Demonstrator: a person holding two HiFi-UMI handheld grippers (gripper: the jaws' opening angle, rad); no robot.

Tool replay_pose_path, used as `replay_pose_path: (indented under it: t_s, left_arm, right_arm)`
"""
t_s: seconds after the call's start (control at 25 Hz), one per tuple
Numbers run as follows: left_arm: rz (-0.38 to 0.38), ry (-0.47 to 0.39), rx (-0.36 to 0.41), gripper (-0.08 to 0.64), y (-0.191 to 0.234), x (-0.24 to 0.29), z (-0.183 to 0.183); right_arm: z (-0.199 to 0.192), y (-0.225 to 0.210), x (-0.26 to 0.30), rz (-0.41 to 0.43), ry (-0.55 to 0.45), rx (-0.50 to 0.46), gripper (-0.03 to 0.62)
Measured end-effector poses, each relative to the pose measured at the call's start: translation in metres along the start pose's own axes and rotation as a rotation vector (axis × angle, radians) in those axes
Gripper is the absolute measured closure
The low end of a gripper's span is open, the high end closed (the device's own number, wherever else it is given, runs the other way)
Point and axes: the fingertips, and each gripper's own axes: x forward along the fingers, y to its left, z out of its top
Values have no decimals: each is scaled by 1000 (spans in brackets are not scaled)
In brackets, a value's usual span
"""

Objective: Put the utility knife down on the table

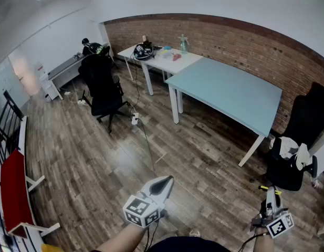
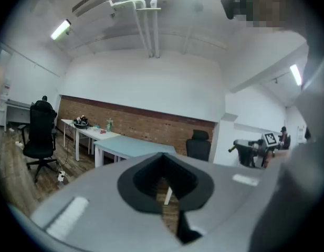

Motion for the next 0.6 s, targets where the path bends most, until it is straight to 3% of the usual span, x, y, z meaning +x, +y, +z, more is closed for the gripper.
replay_pose_path:
  t_s: [0.36,0.6]
  left_arm:
    - [92,-34,1,572,23,18,14]
    - [155,-34,59,572,38,33,14]
  right_arm:
    - [0,-16,36,79,19,-21,566]
    - [2,-13,42,141,49,-167,566]
